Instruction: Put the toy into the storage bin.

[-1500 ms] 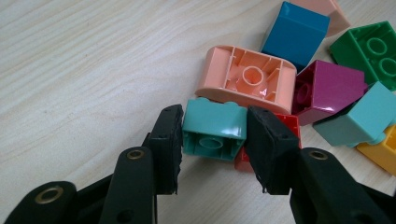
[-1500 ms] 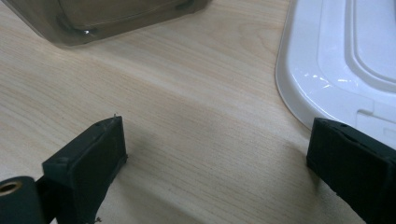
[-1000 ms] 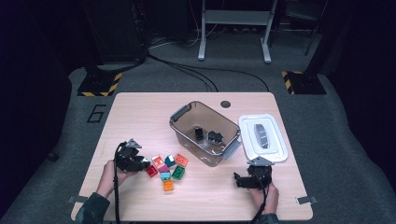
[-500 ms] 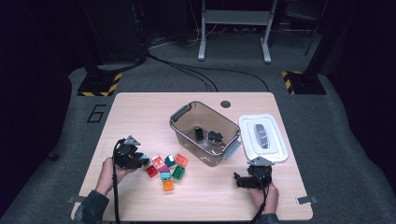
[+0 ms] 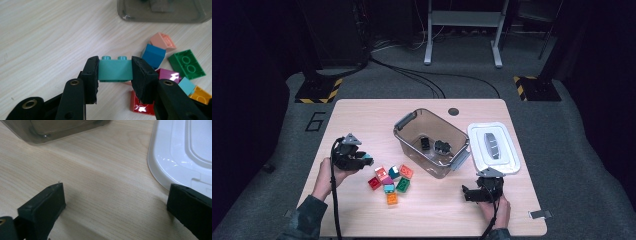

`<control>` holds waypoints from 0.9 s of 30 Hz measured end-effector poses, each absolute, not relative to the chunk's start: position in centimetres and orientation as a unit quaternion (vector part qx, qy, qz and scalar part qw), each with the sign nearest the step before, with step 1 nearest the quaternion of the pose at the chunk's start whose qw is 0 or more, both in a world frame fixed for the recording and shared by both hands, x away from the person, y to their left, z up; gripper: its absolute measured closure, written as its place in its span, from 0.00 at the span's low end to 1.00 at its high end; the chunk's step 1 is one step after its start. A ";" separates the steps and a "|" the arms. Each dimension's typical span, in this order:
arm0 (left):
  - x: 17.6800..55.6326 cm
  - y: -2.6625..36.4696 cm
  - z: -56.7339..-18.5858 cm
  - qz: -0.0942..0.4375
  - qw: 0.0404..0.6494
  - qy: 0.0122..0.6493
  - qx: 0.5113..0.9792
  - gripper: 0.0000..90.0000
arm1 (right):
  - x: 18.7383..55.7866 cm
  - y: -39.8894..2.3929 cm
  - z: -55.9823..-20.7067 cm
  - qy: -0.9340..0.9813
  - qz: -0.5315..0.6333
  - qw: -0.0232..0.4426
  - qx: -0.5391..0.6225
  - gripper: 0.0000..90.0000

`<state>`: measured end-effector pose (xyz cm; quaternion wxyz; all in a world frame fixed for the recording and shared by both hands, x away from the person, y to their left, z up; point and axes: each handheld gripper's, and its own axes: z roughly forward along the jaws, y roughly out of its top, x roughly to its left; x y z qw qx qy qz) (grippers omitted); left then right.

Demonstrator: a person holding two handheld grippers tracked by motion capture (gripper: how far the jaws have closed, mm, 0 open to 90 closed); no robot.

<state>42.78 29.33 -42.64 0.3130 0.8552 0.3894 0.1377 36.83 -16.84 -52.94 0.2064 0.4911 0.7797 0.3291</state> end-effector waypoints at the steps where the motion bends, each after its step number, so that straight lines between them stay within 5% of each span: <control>1: 42.9 29.2 -42.3 0.141 0.315 0.389 0.854 0.66 | 36.8 -16.8 -52.9 0.778 0.330 0.205 0.494 0.00; 27: 46.3 25.5 -35.0 0.179 0.334 0.351 0.857 0.66 | 36.9 -16.9 -52.9 0.781 0.329 0.208 0.489 0.00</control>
